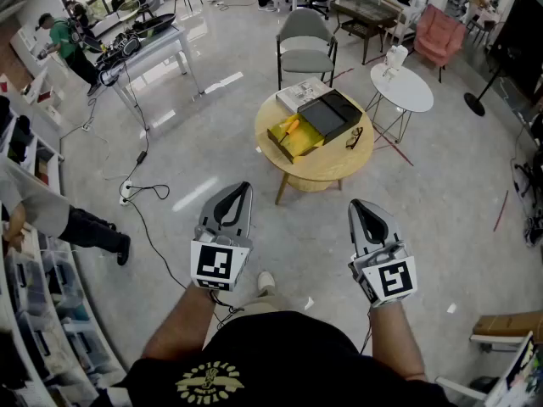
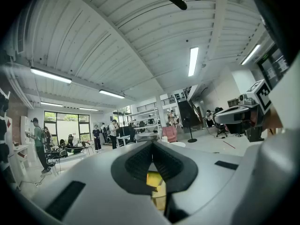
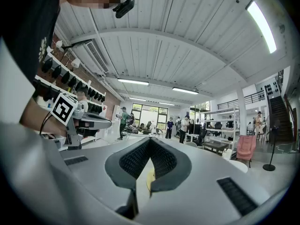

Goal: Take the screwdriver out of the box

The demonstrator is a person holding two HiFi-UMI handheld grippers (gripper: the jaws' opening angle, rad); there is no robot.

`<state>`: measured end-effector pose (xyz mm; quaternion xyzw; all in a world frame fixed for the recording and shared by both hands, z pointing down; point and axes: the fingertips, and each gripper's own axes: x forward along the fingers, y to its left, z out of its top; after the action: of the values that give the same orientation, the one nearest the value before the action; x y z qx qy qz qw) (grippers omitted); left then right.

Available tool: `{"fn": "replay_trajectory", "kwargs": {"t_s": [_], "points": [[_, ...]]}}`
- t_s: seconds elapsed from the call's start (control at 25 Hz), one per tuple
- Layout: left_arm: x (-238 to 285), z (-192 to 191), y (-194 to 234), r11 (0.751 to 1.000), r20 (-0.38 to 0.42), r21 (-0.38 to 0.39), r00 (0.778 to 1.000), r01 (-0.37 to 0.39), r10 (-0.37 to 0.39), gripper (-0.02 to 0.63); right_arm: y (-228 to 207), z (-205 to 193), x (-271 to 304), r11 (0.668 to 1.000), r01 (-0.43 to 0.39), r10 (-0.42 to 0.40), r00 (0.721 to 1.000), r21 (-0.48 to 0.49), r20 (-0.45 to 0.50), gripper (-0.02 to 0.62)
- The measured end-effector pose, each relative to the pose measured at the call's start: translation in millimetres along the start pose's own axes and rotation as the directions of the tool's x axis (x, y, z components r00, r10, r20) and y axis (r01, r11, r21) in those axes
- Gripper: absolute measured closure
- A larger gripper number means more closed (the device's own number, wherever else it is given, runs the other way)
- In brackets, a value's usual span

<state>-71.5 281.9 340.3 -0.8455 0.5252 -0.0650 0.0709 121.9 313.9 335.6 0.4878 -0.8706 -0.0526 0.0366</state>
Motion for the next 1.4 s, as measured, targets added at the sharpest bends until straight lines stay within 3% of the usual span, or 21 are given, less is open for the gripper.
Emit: {"fn": "replay_trajectory", "kwargs": {"t_s": [0.52, 1.2, 1.4], "points": [[41, -20, 29, 1.000, -0.050, -0.020, 0.999, 0.011, -0.012, 0.588, -7, -16, 52, 0.998, -0.029, 0.030, 0.999, 0.051, -0.021, 0.580], [84, -22, 101, 1.000, -0.034, -0.013, 0.999, 0.001, -0.001, 0.589, -13, 1, 123, 0.999, -0.032, 0.032, 0.999, 0.022, -0.036, 0.581], [91, -26, 120, 0.999, -0.009, -0.031, 0.999, 0.043, -0.043, 0.589, -6, 3, 143, 1.000, -0.024, 0.025, 0.998, 0.003, -0.062, 0.581]]}}
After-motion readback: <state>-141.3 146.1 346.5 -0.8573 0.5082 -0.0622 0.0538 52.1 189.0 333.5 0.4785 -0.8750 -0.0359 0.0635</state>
